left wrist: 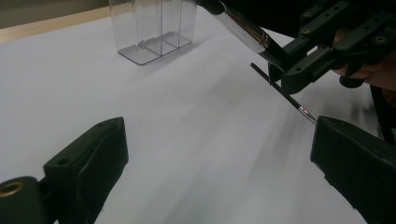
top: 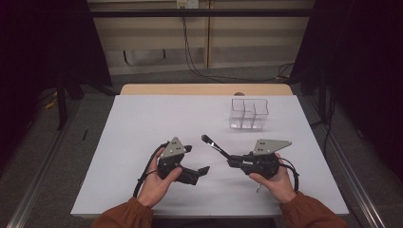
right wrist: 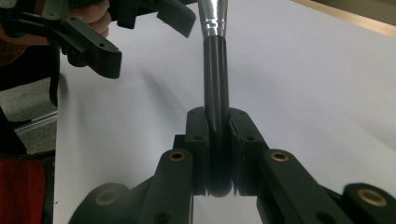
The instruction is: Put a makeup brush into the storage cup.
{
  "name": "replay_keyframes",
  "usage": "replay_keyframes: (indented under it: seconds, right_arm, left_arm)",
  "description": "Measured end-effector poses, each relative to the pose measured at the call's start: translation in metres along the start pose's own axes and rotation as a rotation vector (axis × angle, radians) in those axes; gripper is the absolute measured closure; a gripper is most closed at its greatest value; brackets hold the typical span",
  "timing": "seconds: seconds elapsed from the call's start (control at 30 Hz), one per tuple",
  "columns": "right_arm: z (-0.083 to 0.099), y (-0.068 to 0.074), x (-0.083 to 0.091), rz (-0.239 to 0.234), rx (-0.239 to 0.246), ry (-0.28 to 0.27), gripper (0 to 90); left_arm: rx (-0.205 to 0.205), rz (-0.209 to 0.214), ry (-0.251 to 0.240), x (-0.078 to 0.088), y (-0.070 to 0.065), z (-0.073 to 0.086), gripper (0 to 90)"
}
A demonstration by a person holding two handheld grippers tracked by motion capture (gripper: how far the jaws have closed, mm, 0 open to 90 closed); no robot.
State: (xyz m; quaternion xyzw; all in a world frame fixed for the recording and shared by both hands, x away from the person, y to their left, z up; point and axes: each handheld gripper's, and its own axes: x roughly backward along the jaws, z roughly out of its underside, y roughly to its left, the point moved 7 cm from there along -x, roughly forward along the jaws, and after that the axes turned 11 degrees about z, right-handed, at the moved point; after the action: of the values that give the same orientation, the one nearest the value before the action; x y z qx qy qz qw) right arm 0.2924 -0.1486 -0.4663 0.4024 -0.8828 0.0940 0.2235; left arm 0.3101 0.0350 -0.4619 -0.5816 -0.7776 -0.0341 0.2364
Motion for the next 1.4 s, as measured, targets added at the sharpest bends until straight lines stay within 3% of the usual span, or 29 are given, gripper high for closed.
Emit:
replay_keyframes:
  seconds: [0.07, 0.2, 0.3, 0.57, 0.8, 1.2, 1.4]
  right_arm:
    - [0.0, 0.001, 0.0, -0.002, -0.001, -0.004, 79.8]
    - [-0.001, 0.001, 0.0, 0.0, -0.005, -0.009, 79.7]
    - [-0.002, 0.001, 0.0, 0.001, -0.008, -0.016, 79.8]
    - [-0.002, 0.001, 0.0, 0.0, -0.006, -0.018, 79.7]
    - [-0.001, 0.002, -0.001, 0.002, -0.006, -0.015, 79.8]
    - [0.001, 0.005, -0.004, -0.013, -0.006, -0.008, 79.7]
    - [0.002, 0.007, -0.005, -0.02, -0.002, -0.006, 79.7]
  left_arm:
    - [-0.004, -0.006, 0.0, -0.003, -0.001, -0.002, 4.2]
    - [-0.014, 0.024, -0.017, -0.009, -0.006, -0.008, 4.3]
    - [-0.021, 0.009, 0.0, -0.016, -0.008, -0.01, 9.1]
    - [-0.032, 0.025, -0.014, -0.028, -0.013, -0.018, 9.2]
    - [-0.037, 0.024, -0.051, -0.033, -0.016, -0.023, 25.0]
    - [0.045, 0.028, -0.12, -0.032, -0.013, -0.027, 42.9]
    - [0.044, 0.043, -0.133, -0.032, -0.015, -0.031, 52.6]
